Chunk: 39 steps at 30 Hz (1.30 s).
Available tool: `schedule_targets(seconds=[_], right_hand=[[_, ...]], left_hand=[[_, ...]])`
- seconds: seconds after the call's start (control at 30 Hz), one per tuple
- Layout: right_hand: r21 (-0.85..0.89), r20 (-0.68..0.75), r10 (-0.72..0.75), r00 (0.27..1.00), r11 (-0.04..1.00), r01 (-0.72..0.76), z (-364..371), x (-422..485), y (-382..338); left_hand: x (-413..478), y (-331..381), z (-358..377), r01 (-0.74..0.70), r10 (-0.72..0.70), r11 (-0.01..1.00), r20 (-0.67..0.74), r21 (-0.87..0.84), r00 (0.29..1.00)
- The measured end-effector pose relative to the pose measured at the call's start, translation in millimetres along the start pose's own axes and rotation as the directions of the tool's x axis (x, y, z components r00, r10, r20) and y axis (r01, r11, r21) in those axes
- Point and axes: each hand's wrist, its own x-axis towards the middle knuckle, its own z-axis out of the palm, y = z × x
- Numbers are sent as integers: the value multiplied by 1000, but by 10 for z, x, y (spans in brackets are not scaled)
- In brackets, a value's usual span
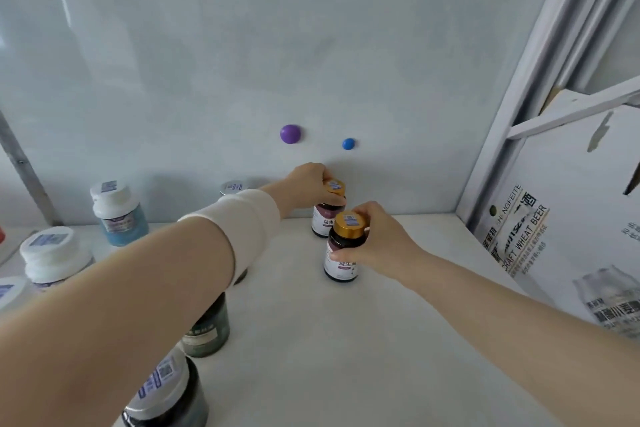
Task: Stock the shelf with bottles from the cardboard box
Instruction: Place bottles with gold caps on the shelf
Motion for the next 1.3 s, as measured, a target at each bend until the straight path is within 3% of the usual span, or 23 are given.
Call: schedule_targets(seconds=[0.3,0.73,0.83,0.9,0.93,1.0,1.07,1.1,1.17,1.3], right_hand=[[-44,24,-49,999,998,50,116,100,154],[-69,46,2,999,998,1,11,-78,18],[-99,30,-38,999,994,41,-141,-253,-165],[-145,7,-78,997,986,79,-215,-388,-318],[-185,-10,-104,995,978,100,-225,-448,-398],[-272,-35,-157,987,952,142,-189,-534,-555],[-326,-26,-197,980,929,178,-89,-648,-719],[-348,-12,-235,972,912,216,21,-728,-819],[-414,-15,-298,954,871,265,165,-829,-995],[-437,115,-461,880,772,461,827,-1229,-1638]], left_hand=[[68,-46,33,-9,9,1000,4,18,1000],[-159,64,-31,22,-26,998,-79,-51,996],[-409,146,-245,20,-16,999,-128,32,992],[-669,187,-404,35,5,979,-192,203,981],[-831,189,-478,60,26,934,-234,353,972],[-1201,166,-606,158,86,705,-304,691,949],[-1594,125,-725,233,96,450,-306,862,947],[-1831,59,-797,270,67,376,-317,886,946],[-2161,-15,-937,312,38,331,-343,890,938],[-3185,-366,-1404,435,-47,262,-439,862,897]])
